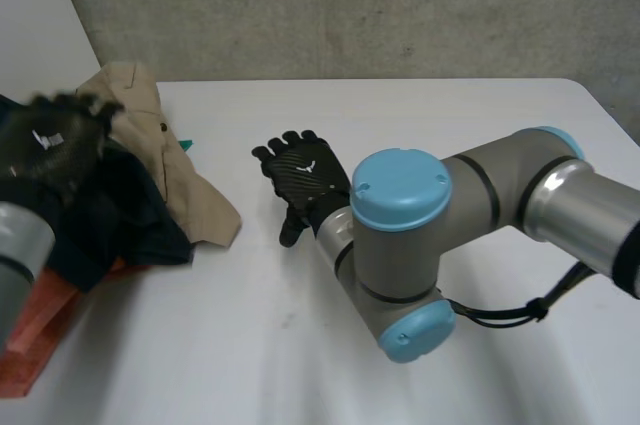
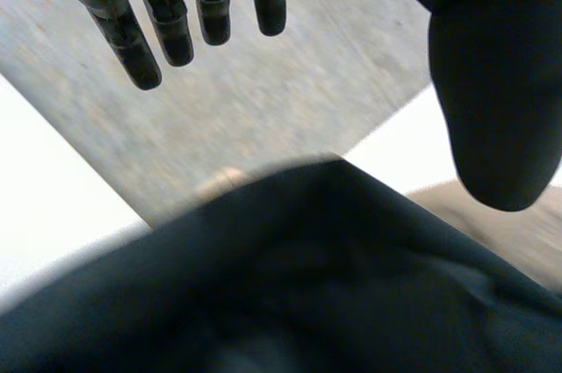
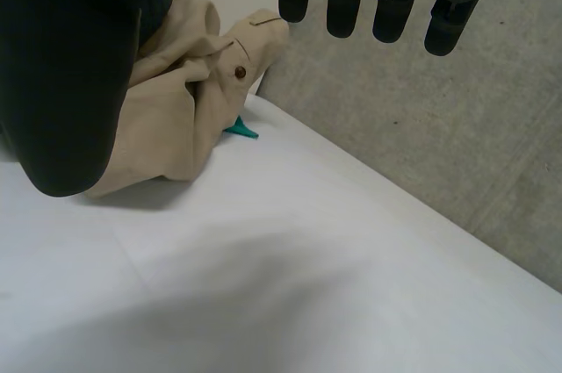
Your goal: Fold the laundry.
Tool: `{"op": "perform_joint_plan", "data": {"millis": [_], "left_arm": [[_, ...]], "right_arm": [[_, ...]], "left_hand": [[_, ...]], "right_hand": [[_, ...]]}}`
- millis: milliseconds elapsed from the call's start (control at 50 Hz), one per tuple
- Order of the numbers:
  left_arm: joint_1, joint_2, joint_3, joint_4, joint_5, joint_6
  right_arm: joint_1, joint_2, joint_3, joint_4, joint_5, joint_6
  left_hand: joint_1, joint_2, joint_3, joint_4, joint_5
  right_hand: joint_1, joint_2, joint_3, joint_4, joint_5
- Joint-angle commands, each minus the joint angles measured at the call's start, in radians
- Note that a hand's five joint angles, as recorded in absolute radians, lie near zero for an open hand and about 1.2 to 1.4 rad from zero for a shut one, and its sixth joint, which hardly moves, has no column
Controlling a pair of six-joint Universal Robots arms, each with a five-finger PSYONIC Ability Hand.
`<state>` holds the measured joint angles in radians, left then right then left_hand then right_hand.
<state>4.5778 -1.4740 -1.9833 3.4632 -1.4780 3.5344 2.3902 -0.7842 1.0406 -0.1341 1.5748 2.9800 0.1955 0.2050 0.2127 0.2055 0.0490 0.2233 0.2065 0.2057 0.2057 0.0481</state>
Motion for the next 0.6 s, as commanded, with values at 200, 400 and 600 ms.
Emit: {"op": "perform_joint_plan", "data": {"millis": [200, 400, 600], "left_arm": [[0.268, -0.376, 0.51, -0.254, 0.107, 0.06], [0.29, -0.56, 0.632, -0.325, 0.111, 0.19], [0.204, -0.499, 0.744, -0.283, -0.028, 0.15]], "right_arm": [[-0.157, -0.3, 0.324, 0.053, -0.211, 0.057], [-0.247, -0.356, 0.449, 0.034, -0.297, 0.022], [-0.287, -0.363, 0.484, 0.013, -0.282, -0.021]], "left_hand": [[-0.021, -0.03, -0.038, -0.031, -0.049], [0.337, 0.327, 0.319, 0.327, 0.309], [1.201, 1.191, 1.184, 1.191, 1.173]], "right_hand": [[-0.049, -0.032, -0.031, -0.031, -0.048], [-0.049, -0.032, -0.031, -0.031, -0.048], [-0.049, -0.032, -0.031, -0.031, -0.048]]}}
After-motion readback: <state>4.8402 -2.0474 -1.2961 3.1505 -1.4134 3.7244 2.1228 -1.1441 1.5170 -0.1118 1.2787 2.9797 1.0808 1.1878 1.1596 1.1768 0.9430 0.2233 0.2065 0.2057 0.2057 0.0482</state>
